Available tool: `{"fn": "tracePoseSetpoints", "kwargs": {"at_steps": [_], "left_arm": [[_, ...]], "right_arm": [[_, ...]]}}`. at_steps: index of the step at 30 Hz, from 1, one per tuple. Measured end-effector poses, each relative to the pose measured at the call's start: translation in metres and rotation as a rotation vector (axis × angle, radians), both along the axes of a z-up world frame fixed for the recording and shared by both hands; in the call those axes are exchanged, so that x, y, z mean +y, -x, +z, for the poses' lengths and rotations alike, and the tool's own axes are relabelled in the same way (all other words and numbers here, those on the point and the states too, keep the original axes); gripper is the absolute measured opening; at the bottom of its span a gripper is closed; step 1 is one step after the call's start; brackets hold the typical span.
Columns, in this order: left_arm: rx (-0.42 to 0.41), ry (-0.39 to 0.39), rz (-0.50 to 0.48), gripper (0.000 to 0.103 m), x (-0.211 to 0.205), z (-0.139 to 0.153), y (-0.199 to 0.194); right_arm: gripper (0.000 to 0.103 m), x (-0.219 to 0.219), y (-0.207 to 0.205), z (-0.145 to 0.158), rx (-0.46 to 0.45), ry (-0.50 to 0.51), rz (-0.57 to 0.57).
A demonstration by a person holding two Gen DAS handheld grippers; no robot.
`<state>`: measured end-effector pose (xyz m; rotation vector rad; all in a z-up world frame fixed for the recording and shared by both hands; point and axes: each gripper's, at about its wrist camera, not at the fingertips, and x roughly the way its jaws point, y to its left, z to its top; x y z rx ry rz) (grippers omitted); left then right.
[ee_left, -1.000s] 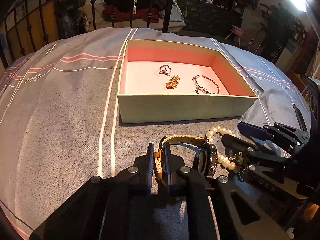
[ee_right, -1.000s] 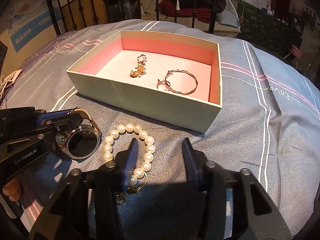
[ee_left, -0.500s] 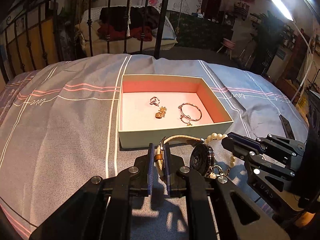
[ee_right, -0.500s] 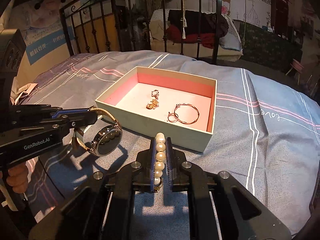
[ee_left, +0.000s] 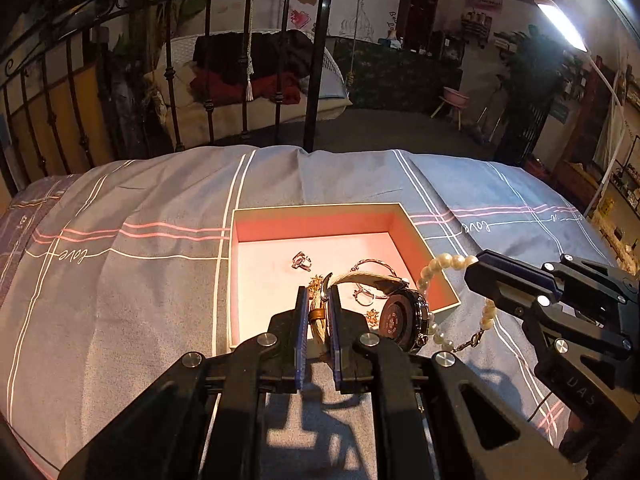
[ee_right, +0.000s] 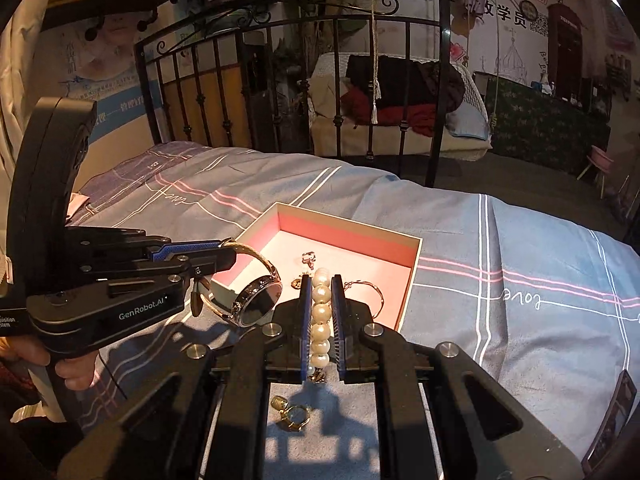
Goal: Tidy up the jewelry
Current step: 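Carry the watch and pearl bracelet over the box with both grippers, then open left gripper to drop the watch while right gripper releases the pearl bracelet into the box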
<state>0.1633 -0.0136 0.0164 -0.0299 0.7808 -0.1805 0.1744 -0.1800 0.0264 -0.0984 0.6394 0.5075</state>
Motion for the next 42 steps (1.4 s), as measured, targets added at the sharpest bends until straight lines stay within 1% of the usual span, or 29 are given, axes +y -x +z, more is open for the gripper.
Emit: {"fn": "tracePoseSetpoints", "kwargs": {"at_steps": [5, 8, 14, 21, 26, 34, 40, 42], "left_arm": [[-0.001, -0.026, 0.018, 0.009, -0.001, 0.002, -0.025], [0.013, -0.038, 0.033, 0.009, -0.001, -0.001, -0.041], [0.059, -0.050, 0.056, 0.010, 0.001, -0.012, -0.059], [0.119, -0.044, 0.058, 0.011, -0.005, -0.028, -0.076], [0.145, -0.048, 0.058, 0.013, -0.007, -0.037, -0.088], [0.166, -0.057, 0.062, 0.013, -0.009, -0.048, -0.097], [0.169, -0.052, 0.052, 0.014, -0.012, -0.047, -0.099], [0.159, -0.041, 0.055, 0.017, -0.011, -0.044, -0.098]], "right_arm": [[0.010, 0.005, -0.025, -0.003, 0.013, 0.008, -0.012], [0.010, 0.008, -0.038, -0.008, 0.027, 0.011, -0.021], [0.010, 0.017, -0.057, -0.018, 0.052, 0.023, -0.026], [0.010, 0.023, -0.075, -0.038, 0.115, 0.041, -0.032], [0.010, 0.022, -0.080, -0.050, 0.144, 0.042, -0.039], [0.010, 0.023, -0.085, -0.064, 0.182, 0.059, -0.029], [0.010, 0.029, -0.083, -0.073, 0.203, 0.067, -0.005], [0.011, 0.031, -0.080, -0.072, 0.198, 0.068, -0.001]]}}
